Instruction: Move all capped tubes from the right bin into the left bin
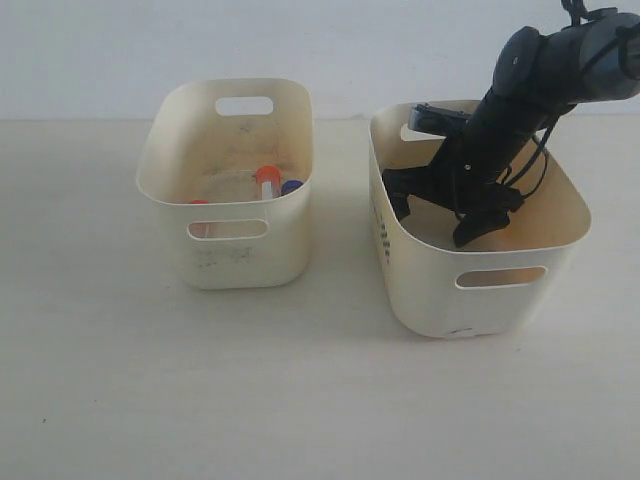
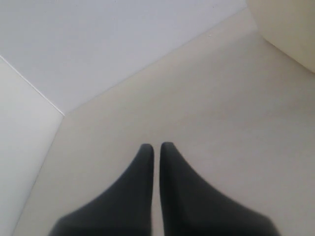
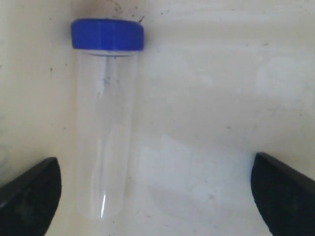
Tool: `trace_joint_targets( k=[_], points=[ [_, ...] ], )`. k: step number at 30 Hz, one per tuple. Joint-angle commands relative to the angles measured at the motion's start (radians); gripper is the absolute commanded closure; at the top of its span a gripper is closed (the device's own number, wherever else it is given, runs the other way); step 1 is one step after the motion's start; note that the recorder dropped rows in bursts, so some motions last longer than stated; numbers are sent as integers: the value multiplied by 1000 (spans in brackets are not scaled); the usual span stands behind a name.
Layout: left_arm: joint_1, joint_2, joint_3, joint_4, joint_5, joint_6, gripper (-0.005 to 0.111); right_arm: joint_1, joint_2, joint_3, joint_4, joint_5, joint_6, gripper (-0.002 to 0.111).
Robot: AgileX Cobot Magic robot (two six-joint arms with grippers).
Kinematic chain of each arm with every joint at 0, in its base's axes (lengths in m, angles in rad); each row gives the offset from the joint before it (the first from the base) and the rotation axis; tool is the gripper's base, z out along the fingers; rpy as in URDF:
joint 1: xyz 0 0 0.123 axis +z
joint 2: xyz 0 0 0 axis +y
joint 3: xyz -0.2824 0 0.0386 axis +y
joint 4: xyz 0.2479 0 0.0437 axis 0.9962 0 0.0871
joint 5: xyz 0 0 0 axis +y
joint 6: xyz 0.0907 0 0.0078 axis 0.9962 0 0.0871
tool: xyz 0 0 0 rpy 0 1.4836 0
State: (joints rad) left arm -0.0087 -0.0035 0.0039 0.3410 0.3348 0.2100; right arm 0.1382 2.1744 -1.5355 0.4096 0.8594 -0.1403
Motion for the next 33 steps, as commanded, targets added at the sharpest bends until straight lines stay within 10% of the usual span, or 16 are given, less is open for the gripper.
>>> trace_joint_targets(
  k=[1, 21, 29, 33],
  points=[
    [-1, 4, -4, -3, -5, 1, 103, 1, 38, 1, 0, -15, -7, 10],
    [-1, 4, -4, -3, -5, 1, 103, 1, 40, 1, -4, -4, 14, 11],
    [-1, 4, -4, -3, -5, 1, 103, 1, 40, 1, -4, 4, 10, 68],
    [-1, 4, -4, -3, -5, 1, 103, 1, 40, 1, -4, 4, 6, 77]
  ],
)
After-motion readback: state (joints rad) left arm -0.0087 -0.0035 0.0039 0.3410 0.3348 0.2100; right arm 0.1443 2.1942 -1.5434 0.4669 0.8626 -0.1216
